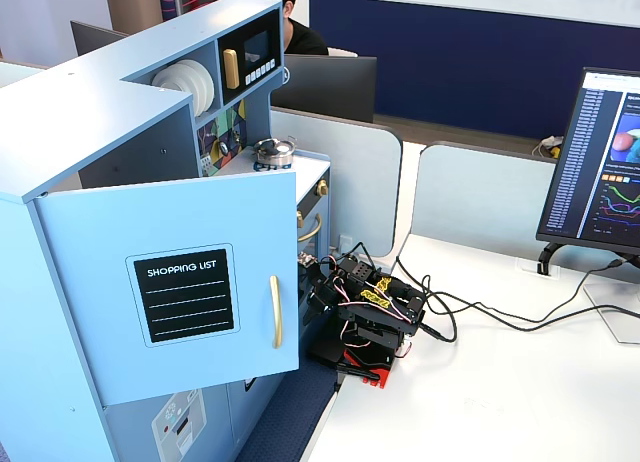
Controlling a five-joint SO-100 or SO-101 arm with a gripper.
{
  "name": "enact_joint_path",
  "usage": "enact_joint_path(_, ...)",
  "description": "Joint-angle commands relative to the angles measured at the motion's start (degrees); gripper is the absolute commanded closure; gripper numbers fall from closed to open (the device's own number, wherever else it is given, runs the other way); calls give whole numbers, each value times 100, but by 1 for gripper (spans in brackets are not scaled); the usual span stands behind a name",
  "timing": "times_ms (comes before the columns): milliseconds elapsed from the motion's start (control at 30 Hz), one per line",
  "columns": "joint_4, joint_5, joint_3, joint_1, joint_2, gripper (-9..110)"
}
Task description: Pick up the green pineapple from the left cabinet and place it in the green recipient
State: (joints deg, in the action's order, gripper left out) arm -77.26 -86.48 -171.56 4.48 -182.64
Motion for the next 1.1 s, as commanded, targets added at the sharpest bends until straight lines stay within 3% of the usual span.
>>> enact_joint_path(0, -1055, -193, -18, 123, 44, 101)
enact_joint_path(300, -1055, -237, -18, 35, 44, 101)
enact_joint_path(367, -949, -677, -18, -123, 53, 101)
enact_joint_path(700, 3788, -264, 914, -3964, 308, 101)
enact_joint_path(867, 5810, -1151, 1784, -4518, 1354, 94)
enact_joint_path(1067, 6144, -967, 3217, -4632, 2725, 76)
